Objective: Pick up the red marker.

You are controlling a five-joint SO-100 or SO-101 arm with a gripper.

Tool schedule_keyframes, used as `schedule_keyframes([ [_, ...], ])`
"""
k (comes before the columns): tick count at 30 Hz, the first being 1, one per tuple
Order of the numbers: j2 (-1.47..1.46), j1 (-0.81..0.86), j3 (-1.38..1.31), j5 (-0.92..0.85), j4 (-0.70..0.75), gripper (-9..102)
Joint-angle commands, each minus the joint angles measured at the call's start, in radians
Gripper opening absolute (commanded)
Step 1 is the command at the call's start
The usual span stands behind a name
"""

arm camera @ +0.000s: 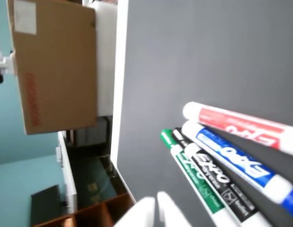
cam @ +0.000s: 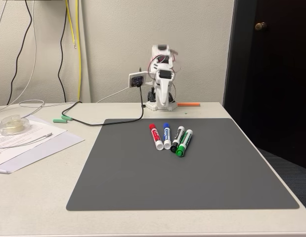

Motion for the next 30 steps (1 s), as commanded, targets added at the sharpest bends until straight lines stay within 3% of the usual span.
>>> schedule_keyframes([
  [1, -0.149, 0.002, -0.198, -0.094, -0.009, 0],
  [7, -0.393, -0.003, -0.436, -0.359, -0.031, 0],
  [15, -0.42, 0.032, -0.472, -0.925, -0.124, 0],
  [18, -0.468, 0.06, -0.595, -1.092, 0.014, 0],
  [24, -0.46, 0.156, -0.607, -1.318, 0.067, 0],
  [30, -0.572, 0.262, -0.821, -1.482, 0.36, 0],
])
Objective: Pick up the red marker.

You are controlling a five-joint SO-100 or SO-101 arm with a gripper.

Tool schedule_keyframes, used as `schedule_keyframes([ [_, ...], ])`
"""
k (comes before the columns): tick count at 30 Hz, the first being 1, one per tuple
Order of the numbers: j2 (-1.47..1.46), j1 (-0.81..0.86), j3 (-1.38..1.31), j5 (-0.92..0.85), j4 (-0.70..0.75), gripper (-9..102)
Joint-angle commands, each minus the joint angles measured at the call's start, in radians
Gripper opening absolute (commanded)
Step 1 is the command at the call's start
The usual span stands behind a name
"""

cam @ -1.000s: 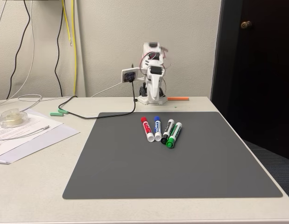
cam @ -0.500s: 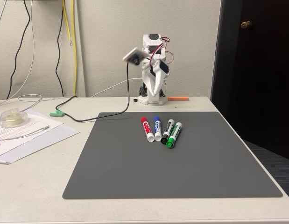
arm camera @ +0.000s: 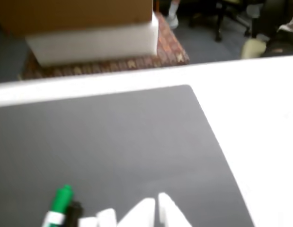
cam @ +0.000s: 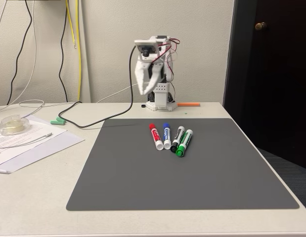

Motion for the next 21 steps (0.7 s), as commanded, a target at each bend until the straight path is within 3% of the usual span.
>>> schedule_keyframes([
  [1, -0.029, 0.058, -0.12, -0.046, 0.112, 0],
  [7, -0.034, 0.098, -0.029, -0.043, 0.15, 1],
  [14, -0.147, 0.072, -0.087, 0.086, 0.377, 5],
  [21, -0.192, -0.014, -0.061, 0.146, 0.417, 7],
])
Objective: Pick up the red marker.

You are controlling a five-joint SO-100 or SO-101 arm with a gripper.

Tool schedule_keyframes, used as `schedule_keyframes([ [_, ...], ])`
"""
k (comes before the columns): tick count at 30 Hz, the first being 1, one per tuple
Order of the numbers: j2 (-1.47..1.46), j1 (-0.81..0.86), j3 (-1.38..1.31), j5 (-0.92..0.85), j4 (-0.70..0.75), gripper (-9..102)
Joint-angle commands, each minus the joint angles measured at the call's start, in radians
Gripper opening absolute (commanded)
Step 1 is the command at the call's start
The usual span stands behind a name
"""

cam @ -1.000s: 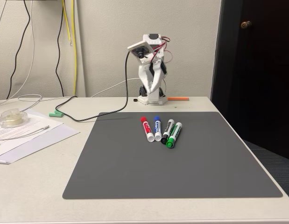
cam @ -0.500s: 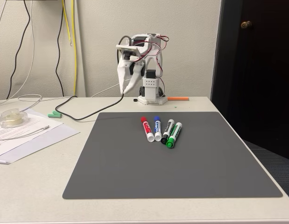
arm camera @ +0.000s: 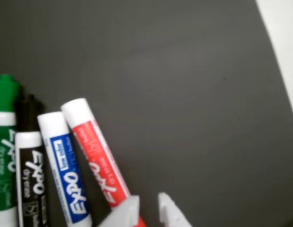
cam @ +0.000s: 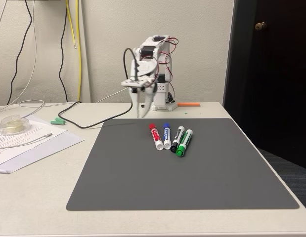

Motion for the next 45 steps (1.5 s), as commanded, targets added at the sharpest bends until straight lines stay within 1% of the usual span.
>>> schedule_keyframes([
  [1, -0.012, -0.023, -0.02, 0.02, 0.015, 9],
  [5, -0.067, -0.066, -0.018, 0.018, 0.006, 13],
  [13, -0.133, -0.081, -0.018, -0.051, -0.081, 20],
  [31, -0.293, -0.069, -0.014, -0.126, -0.202, 21],
  [35, -0.293, -0.069, 0.025, -0.129, -0.262, 19],
  [42, -0.288, -0.077, 0.026, -0.112, -0.27, 2],
  [43, -0.288, -0.078, 0.026, -0.11, -0.272, 0],
  [45, -0.285, -0.078, 0.026, -0.107, -0.268, 0],
])
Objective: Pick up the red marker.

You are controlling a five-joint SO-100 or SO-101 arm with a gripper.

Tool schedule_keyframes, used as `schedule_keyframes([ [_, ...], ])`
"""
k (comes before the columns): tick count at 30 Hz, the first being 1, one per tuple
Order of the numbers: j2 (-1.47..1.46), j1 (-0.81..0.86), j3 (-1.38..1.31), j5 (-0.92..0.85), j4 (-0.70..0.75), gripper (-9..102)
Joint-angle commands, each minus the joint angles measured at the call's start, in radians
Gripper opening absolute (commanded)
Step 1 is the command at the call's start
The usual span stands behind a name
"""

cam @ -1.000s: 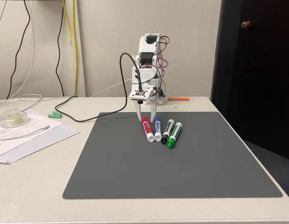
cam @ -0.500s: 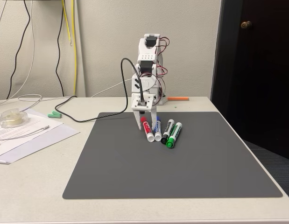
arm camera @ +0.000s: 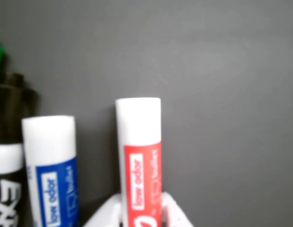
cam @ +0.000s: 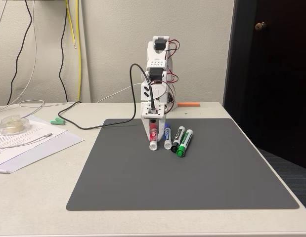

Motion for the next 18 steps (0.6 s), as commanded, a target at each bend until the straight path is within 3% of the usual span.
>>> schedule_keyframes([
  [1, 0.012, 0.005, 0.002, 0.011, -0.005, 0],
  [9, 0.127, -0.002, 0.002, 0.095, 0.043, 0],
  [15, 0.348, -0.035, -0.011, 0.308, 0.077, 0],
  [18, 0.403, -0.078, -0.115, 0.445, 0.167, 0],
])
